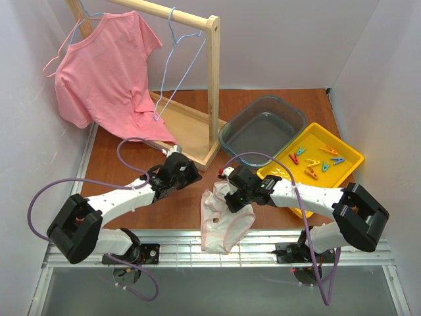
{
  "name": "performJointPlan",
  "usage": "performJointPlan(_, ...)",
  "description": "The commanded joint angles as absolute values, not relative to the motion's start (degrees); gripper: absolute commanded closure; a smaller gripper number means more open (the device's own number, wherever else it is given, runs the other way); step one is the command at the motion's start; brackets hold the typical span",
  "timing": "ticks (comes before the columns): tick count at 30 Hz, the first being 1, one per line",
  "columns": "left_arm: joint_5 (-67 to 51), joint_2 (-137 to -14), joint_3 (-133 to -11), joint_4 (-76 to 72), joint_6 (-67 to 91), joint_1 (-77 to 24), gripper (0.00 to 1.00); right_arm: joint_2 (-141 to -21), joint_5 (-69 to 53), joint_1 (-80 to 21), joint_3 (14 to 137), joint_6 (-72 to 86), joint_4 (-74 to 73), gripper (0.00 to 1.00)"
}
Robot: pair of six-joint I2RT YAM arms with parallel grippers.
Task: Clip the underwear to the hanger
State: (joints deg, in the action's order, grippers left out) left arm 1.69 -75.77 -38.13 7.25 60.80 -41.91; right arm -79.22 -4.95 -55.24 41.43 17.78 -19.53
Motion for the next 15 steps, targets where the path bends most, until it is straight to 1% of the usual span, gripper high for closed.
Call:
performJointPlan(1,3.34,-73.21,-35.33,7.03,62.67,-40.17,1.00,-79.10,-6.06,-55.02,41.40,17.40,-19.51,0.99)
performJointPlan(5,1.76,-73.56,-35.68,6.15,61.96,-39.55,1.00,-78.84,-5.36,-55.02,42.01,17.67,-19.60,0.99)
performJointPlan(8,-3.42,-75.93,-36.73,4.31,60.74,-39.81,1.00,-78.84,-5.10,-54.93,42.10,17.93,-19.60,0.99)
performJointPlan(12,-4.48,-78.04,-37.97,4.31,58.98,-42.71,1.00,-79.80,-5.19,-54.76,42.80,17.93,-19.60,0.99)
performJointPlan(15,-4.40,-78.84,-39.11,4.92,57.48,-44.11,0.87,-80.07,-5.27,-54.76,42.98,18.37,-19.60,0.99)
